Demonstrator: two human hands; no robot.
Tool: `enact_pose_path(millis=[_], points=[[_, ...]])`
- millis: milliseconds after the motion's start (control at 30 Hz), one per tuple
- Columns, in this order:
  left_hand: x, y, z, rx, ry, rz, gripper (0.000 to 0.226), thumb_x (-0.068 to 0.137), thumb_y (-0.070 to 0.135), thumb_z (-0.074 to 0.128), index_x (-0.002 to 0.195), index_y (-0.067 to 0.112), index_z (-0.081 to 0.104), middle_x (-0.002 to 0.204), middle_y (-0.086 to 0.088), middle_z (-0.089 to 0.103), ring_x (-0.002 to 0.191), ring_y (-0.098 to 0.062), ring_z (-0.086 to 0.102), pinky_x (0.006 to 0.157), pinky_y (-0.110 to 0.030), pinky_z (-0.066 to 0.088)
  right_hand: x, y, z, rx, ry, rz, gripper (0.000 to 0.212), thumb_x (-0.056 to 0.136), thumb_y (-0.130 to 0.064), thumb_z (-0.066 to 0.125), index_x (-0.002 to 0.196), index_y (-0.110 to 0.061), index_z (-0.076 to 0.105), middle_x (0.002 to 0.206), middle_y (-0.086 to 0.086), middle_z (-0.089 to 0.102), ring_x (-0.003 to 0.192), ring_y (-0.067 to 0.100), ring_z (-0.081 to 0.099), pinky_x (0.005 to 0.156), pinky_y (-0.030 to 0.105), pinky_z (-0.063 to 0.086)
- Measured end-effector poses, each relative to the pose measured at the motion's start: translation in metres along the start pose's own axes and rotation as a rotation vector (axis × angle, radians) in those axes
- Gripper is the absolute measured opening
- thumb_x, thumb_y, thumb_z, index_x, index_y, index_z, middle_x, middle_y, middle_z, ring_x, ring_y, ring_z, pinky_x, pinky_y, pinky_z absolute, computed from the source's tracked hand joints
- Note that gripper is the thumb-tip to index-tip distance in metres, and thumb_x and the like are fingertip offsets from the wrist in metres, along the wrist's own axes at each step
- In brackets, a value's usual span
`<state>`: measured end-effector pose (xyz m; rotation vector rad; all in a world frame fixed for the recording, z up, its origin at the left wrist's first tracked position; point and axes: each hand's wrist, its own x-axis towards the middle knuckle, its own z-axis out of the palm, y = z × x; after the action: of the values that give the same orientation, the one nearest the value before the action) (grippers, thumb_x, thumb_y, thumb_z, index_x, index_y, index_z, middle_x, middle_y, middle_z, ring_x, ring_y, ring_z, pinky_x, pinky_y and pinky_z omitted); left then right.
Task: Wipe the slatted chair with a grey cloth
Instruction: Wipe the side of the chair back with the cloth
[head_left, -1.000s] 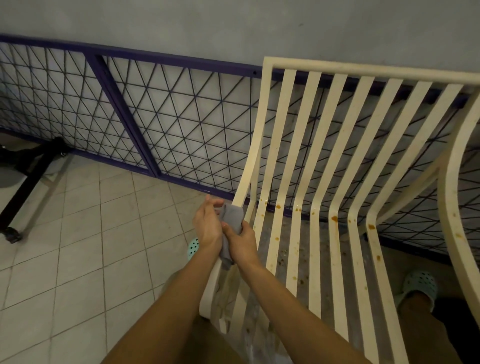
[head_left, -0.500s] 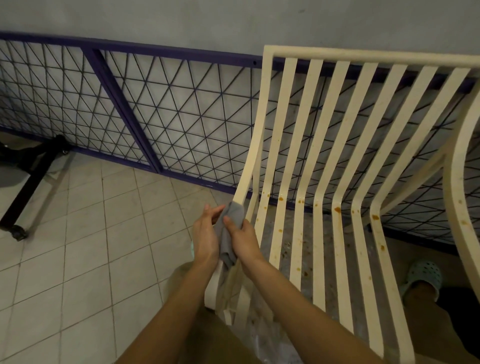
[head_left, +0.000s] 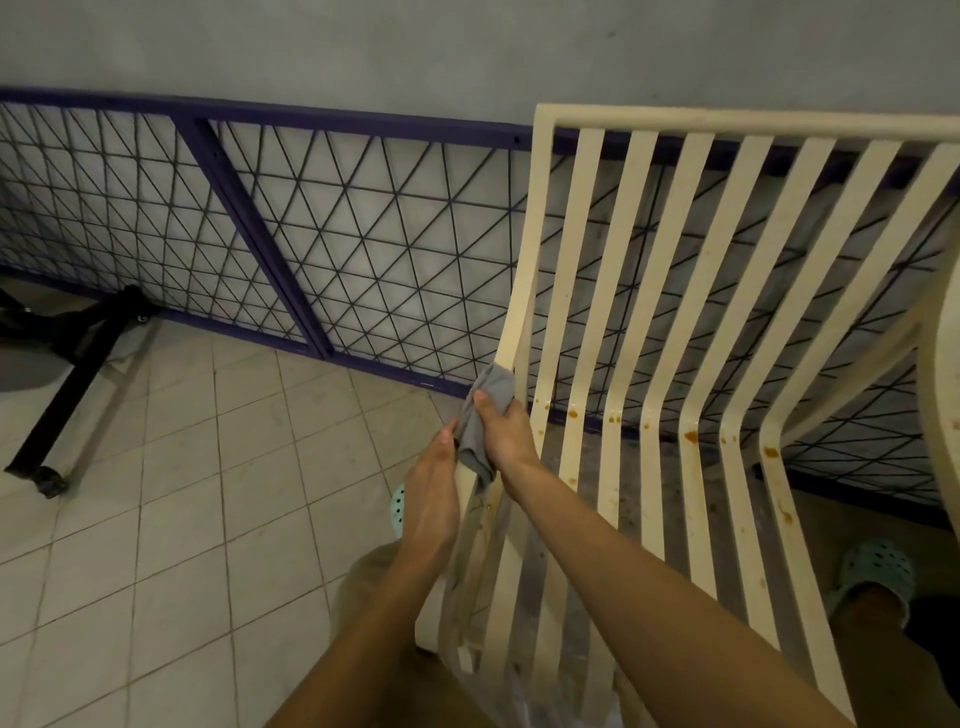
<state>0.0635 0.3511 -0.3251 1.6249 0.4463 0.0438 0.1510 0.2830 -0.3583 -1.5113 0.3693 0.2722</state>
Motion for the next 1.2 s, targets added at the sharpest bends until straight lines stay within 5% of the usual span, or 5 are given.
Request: enact_pose_path(millis=[167,467,600,767,1200], points=[[-0.001,-0.005,-0.002,-0.072,0.078,0.029,0.039,0.105,0.034,0.034,0.132,0.018,0.056,0.108,0.012,0.065,0.090,0.012,0.062,0.070,-0.005,0.047,-0.032,0.020,0.008,0.039,0.014,-0.026,0.039,0.096,-0.040,0.057,0.121,-0.009,0.055,0.109,0.011,0.068,0.096,0.023,0.068,0.088,0.043,0.057],[-0.006,-0.004,-0.004,-0.012,0.072,0.008,0.041,0.104,0.036,0.033,0.121,0.016,0.065,0.112,-0.004,0.069,0.107,-0.015,0.064,0.097,-0.034,0.048,-0.106,0.047,0.005,0.012,-0.075,0.007,0.011,0.100,-0.037,0.051,0.104,-0.026,0.052,0.096,-0.003,0.062,0.091,0.012,0.062,0.068,0.014,0.047],[-0.003,-0.005,-0.006,-0.003,-0.005,-0.045,0.043,0.104,0.039,0.035,0.114,0.014,0.070,0.103,-0.006,0.072,0.099,-0.017,0.066,0.094,-0.036,0.051,-0.113,0.065,-0.004,-0.050,-0.110,-0.035,0.031,0.095,-0.043,0.055,0.112,-0.018,0.057,0.106,0.002,0.065,0.104,0.025,0.062,0.089,0.037,0.050],[0.032,0.017,-0.003,0.160,0.043,-0.024,0.053,0.102,0.051,0.030,0.089,0.025,0.074,0.098,-0.003,0.073,0.096,-0.017,0.065,0.095,-0.038,0.049,-0.076,0.041,-0.010,-0.039,-0.196,0.000,0.028,0.096,-0.038,0.058,0.117,-0.020,0.058,0.107,0.001,0.069,0.098,0.014,0.066,0.078,0.020,0.051],[0.064,0.020,0.039,0.061,0.162,-0.087,0.057,0.100,0.055,0.029,0.095,0.018,0.071,0.089,-0.007,0.071,0.086,-0.021,0.067,0.081,-0.039,0.054,0.005,-0.008,-0.020,-0.138,-0.126,0.010,0.031,0.101,-0.033,0.051,0.110,-0.007,0.065,0.104,0.011,0.072,0.094,0.024,0.068,0.078,0.032,0.056]])
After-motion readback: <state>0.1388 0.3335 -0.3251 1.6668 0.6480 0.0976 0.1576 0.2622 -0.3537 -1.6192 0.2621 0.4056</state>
